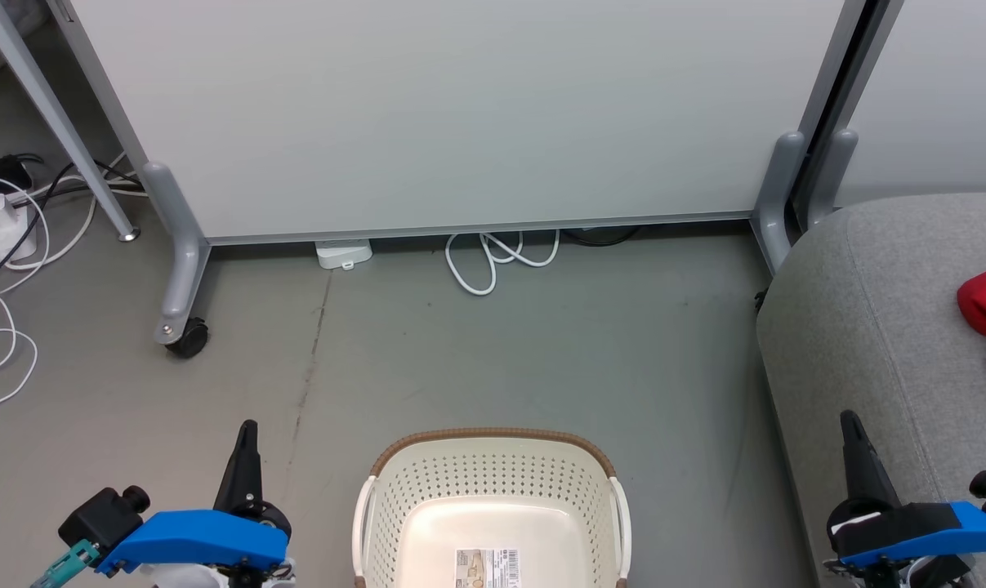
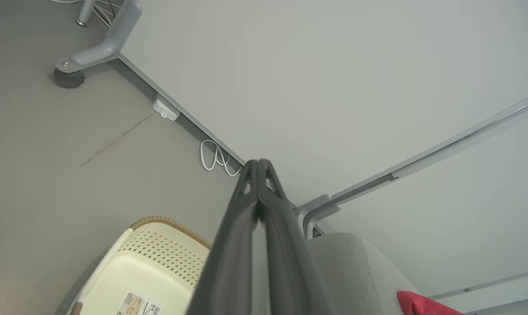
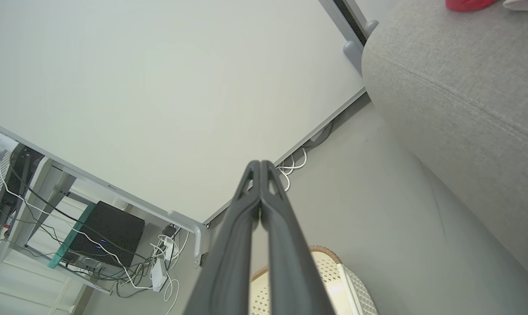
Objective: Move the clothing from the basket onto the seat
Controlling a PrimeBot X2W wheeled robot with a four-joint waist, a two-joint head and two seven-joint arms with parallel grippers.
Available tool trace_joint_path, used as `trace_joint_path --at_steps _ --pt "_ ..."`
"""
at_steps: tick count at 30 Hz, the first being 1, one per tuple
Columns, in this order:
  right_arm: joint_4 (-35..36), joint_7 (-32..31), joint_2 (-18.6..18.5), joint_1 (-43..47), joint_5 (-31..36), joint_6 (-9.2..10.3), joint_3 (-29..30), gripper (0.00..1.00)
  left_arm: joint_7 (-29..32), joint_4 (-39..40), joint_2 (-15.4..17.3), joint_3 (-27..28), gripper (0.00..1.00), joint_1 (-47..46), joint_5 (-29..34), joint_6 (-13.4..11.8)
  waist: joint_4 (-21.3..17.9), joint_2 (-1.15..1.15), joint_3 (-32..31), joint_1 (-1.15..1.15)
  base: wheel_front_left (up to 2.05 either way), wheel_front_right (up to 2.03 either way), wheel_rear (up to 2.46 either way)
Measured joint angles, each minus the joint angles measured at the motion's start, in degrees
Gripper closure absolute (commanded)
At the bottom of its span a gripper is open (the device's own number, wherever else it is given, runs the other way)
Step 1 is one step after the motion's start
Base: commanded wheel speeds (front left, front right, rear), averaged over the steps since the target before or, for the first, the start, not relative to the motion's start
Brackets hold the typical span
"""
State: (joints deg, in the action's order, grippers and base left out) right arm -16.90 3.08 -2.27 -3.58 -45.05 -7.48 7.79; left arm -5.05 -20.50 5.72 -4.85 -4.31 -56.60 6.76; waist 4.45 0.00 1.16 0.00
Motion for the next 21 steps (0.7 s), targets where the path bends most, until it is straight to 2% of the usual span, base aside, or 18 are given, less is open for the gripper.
trace_joint_path --at_steps 21 --pt "0.7 -3.1 -0.1 -1.0 -15.2 0.00 -0.3 1.00 3.5 2.6 -0.6 3.2 1.00 -0.5 -11.9 -0.3 -1.1 0.00 -0.3 0.00 0.00 0.00 0.00"
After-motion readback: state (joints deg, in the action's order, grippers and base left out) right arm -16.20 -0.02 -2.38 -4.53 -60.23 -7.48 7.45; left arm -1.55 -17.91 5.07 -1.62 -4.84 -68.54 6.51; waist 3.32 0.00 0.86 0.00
